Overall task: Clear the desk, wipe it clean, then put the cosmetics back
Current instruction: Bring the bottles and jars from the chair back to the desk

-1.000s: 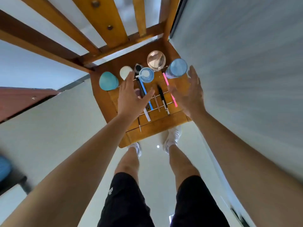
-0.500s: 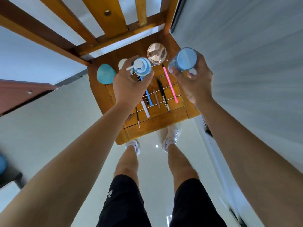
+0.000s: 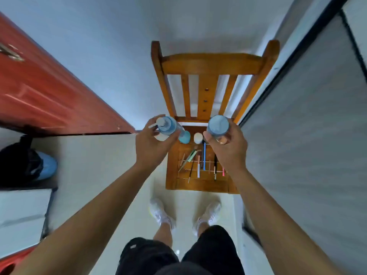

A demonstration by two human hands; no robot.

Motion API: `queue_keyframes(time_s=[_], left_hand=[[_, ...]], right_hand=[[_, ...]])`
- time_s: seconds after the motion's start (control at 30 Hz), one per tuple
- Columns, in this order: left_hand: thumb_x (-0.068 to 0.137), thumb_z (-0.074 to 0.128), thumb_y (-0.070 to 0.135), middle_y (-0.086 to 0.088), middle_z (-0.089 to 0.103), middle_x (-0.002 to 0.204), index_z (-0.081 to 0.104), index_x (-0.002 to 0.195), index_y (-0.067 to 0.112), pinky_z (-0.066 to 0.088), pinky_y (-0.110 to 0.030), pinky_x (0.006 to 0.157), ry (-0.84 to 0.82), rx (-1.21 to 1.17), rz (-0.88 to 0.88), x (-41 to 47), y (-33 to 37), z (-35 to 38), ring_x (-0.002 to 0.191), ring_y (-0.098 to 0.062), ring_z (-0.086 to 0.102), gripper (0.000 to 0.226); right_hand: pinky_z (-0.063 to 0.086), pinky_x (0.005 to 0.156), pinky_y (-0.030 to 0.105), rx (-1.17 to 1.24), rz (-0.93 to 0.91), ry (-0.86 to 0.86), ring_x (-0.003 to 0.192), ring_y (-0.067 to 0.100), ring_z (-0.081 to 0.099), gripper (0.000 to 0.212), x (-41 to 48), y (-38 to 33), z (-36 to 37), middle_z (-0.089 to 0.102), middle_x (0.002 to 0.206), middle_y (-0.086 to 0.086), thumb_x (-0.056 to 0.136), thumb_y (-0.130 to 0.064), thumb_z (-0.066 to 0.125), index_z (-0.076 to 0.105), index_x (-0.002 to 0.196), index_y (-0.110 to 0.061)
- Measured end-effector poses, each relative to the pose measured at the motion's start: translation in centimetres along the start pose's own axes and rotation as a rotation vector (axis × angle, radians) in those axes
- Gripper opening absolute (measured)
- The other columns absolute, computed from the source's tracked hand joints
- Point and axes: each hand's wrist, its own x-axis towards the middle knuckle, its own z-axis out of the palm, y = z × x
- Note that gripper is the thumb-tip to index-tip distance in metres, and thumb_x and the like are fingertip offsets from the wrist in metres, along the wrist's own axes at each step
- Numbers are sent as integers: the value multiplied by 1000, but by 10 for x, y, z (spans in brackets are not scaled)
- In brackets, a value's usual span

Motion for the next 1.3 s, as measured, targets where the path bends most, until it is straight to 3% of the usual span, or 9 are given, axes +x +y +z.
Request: queue_keyframes(time_s=[0.13,0.27,0.43,0.63,0.7,0.83,1.07,1.2,1.3], left_hand=[[79,79,38,7,69,104,64,115,20,54,-15,84,179,7,44,-27,30,-98,94,-4,66,43],[75,78,48,9,69,96,68,111,18,54,-20,79,350,63,-5,-71,18,-196,88,-6,65,48],[68,74,57,16,69,93,68,105,25,55,-35,83,542,30,-60,-157,-31,-336,89,-6,66,50],[70,73,56,27,67,95,64,110,35,48,-12,78,746,110,-78,-301,-115,-516,88,4,64,46],[73,76,53,26,66,95,61,112,39,51,-17,79,811,168,-129,-352,-142,-566,89,1,63,45],[72,73,59,19,69,97,62,113,35,55,-38,83,943,215,-283,-447,-196,-646,91,-4,64,49],[72,78,55,24,67,97,62,112,37,55,-37,83,1172,182,-555,-566,-288,-731,92,-4,63,47],[71,79,53,31,66,94,62,109,39,55,-30,82,1238,197,-661,-603,-343,-788,90,4,63,44],[70,81,51,28,68,92,63,108,38,56,-33,82,1238,183,-736,-619,-380,-842,87,2,65,43]], right_hand=[[38,67,-7,26,-192,-151,112,-24,45,62,-13,-98,27,43,113,-55,69,-86,62,35,122,-72],[45,88,10,52,-415,-271,112,-24,44,60,-62,-183,73,37,116,-58,73,-80,64,34,124,-69],[40,82,1,70,-602,-412,109,-18,50,58,-169,-262,160,47,113,-52,69,-80,66,41,119,-64],[47,75,17,117,-695,-636,94,-4,63,47,-333,-338,296,66,102,-33,68,-69,78,60,108,-50],[46,75,12,126,-727,-732,95,-4,64,53,-388,-362,338,67,103,-32,68,-70,76,60,113,-48],[53,85,23,185,-802,-928,105,1,64,52,-494,-400,414,66,113,-26,72,-59,81,57,118,-56],[53,81,17,208,-863,-1195,105,-5,60,52,-648,-419,545,62,113,-33,68,-67,78,53,114,-63],[57,84,32,179,-856,-1319,106,2,62,65,-720,-423,635,65,114,-23,66,-75,75,59,120,-42],[57,83,30,187,-830,-1363,105,-2,61,65,-770,-437,700,64,111,-27,65,-73,77,58,120,-42]])
